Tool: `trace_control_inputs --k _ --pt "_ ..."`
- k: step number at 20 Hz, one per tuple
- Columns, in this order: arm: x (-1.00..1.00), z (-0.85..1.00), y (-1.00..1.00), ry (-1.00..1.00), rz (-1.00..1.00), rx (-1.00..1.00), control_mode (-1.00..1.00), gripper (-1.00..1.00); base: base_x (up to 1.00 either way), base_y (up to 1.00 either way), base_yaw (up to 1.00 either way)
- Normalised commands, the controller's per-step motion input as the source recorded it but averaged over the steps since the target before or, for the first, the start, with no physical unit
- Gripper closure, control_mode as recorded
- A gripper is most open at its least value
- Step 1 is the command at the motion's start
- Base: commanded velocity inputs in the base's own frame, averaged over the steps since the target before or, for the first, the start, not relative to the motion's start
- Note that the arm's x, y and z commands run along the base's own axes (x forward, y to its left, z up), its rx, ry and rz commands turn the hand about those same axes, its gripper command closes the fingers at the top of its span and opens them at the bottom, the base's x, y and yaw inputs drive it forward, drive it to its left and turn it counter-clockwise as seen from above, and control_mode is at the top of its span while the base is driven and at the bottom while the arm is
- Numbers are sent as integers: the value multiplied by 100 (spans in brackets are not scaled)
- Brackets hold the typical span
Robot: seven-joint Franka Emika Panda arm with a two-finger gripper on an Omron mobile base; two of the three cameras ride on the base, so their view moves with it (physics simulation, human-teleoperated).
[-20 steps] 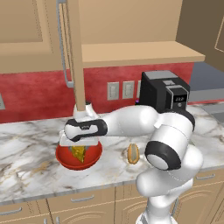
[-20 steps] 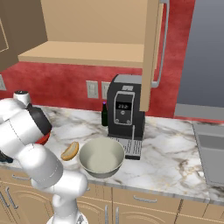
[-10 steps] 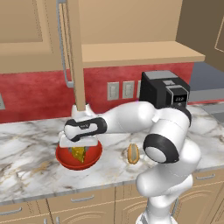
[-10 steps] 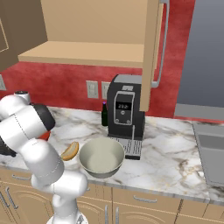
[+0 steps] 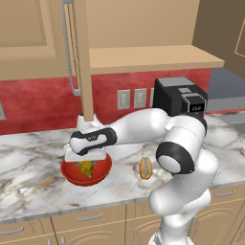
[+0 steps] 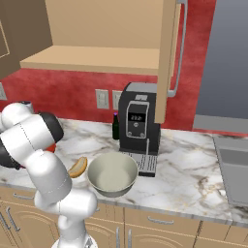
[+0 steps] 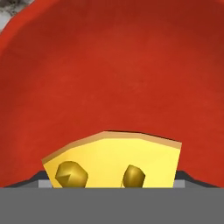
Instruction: Pick both bowls and place them on the counter. Then place the cheese in one bowl and place the hotdog bun in the other bowl.
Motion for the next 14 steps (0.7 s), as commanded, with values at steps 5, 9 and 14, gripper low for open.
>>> trace_control_inputs --k 5,9,14 --pt "0 -4 0 0 0 0 -100 -100 0 0 0" --pt "0 0 0 0 0 0 -100 -100 0 0 0" --pt "0 5 -1 0 0 0 -100 -100 0 0 0"
